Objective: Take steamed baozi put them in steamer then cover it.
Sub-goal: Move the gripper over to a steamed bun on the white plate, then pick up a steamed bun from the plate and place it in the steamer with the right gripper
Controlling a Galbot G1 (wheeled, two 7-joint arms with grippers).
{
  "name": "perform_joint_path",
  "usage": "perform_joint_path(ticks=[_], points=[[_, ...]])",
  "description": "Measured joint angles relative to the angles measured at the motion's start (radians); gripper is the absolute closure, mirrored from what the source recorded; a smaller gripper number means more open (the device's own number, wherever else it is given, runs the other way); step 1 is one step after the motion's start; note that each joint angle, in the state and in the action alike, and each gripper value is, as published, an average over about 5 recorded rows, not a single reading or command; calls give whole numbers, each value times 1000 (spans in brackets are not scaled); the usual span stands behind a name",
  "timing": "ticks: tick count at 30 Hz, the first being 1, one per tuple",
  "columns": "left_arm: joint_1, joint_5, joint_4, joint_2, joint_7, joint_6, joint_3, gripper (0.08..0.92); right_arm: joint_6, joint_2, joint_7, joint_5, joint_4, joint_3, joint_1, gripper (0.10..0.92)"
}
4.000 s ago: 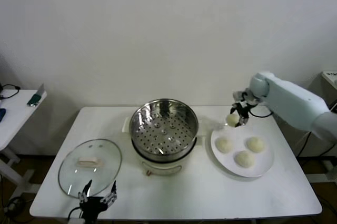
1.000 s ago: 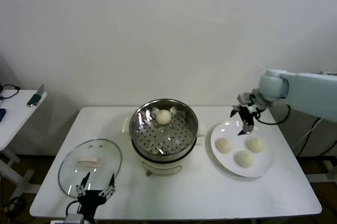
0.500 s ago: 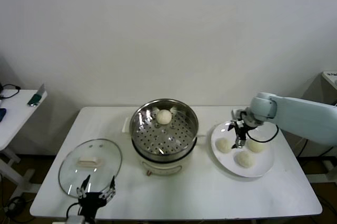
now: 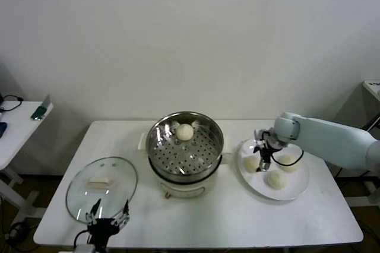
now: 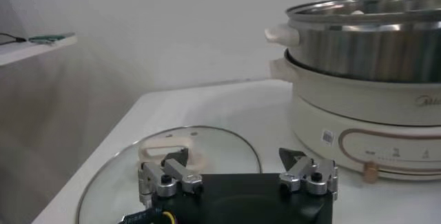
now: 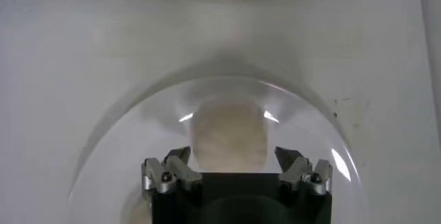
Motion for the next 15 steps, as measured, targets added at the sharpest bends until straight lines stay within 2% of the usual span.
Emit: perform_joint_path(ticks=[3,6,15], points=[[0,0,-1,0,-1,0,0,177,1,6,-8,3,-11,6,-4,401],[-1,0,-1,0,-1,0,1,177,5,11,-17,7,-19,9,-5,451],[2,2,-3,0,-3,-2,-1,177,38,-1,-65,39,-3,-22,71,463]])
